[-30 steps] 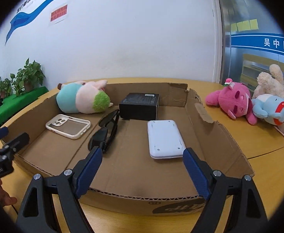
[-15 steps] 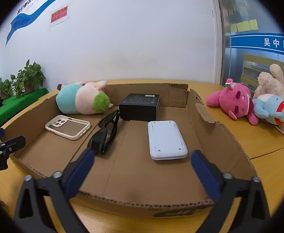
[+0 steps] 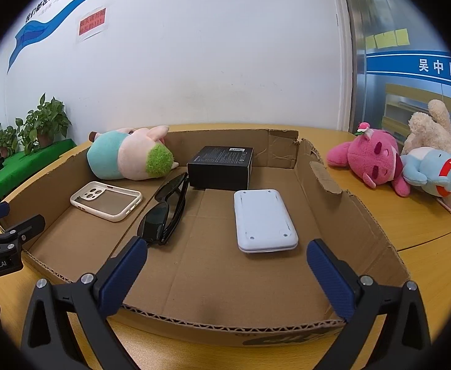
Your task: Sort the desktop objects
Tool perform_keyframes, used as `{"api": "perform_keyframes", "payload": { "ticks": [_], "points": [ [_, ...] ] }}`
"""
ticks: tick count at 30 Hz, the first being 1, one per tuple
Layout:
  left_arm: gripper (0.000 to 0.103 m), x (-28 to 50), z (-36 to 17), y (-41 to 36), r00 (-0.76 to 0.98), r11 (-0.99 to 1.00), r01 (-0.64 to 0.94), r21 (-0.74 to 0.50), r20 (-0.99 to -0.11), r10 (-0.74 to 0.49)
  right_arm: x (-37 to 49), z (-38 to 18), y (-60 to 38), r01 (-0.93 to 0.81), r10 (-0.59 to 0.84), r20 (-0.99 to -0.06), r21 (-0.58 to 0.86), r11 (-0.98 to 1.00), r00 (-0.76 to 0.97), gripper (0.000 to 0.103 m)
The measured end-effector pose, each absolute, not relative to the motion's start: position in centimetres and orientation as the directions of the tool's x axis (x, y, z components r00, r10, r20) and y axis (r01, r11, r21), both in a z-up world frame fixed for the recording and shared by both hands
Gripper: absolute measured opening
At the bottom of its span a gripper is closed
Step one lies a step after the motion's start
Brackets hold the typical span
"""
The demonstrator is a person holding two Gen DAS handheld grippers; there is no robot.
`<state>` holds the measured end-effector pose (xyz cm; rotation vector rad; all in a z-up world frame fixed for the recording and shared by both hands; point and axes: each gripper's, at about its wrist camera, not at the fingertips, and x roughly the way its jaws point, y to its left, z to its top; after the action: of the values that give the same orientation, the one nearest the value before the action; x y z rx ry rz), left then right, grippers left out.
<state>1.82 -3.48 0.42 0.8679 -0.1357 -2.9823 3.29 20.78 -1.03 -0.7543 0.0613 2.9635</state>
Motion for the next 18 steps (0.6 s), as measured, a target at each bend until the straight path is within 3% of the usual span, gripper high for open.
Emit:
{"api": "perform_keyframes", "payload": {
  "ticks": [6,18],
  "points": [
    [0.103,2.8,0.07,-3.69,-0.893,-0.997,0.002,0.082,-0.448,-0.039,3.24,-1.09,20.87,-0.091,0.071,-0.477,0.019,-0.996,-0.876,0.103],
    [0.103,2.65,0.12,-3.77,-0.893,-0.997,-0.022,0.077,-0.45,-0.014,3.25,-1.14,20.85,-0.09,0.07,-0.478,0.017,-0.996,-0.876,0.103]
  ]
}}
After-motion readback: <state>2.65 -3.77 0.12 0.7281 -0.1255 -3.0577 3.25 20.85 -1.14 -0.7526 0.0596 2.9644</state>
